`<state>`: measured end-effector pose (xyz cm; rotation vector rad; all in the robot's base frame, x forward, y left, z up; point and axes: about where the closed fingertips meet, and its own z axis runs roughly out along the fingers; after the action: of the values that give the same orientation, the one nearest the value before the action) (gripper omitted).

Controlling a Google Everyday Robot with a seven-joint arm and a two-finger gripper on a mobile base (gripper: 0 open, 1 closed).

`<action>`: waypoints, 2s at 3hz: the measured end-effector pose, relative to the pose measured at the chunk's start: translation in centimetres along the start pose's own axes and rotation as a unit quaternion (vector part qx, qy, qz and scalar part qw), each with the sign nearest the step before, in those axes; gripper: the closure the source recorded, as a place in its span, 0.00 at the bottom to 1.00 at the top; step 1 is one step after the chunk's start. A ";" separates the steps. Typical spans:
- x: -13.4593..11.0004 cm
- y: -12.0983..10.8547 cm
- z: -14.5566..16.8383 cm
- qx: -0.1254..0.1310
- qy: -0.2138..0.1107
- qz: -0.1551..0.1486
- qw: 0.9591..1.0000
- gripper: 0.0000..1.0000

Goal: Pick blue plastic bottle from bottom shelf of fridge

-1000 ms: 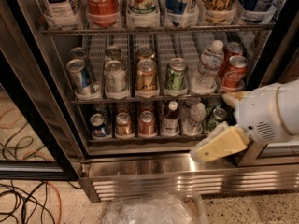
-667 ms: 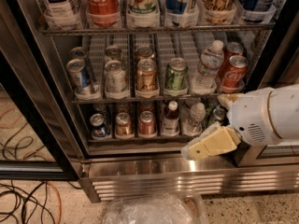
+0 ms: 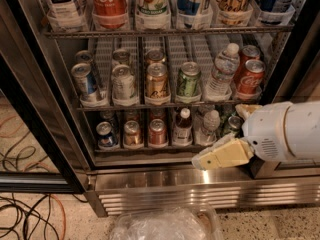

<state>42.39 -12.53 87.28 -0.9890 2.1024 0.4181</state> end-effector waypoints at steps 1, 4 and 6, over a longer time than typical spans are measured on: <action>3.1 2.0 3.1 0.019 -0.032 0.035 0.999 0.00; 10.2 0.7 8.2 0.112 -0.142 0.166 0.969 0.00; 9.5 0.2 8.9 0.127 -0.163 0.161 0.965 0.00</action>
Offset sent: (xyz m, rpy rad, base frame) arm 0.0478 -0.0042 -0.0957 0.2138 -0.4100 -0.6072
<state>42.81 -12.29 74.33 -0.3980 1.9533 0.4256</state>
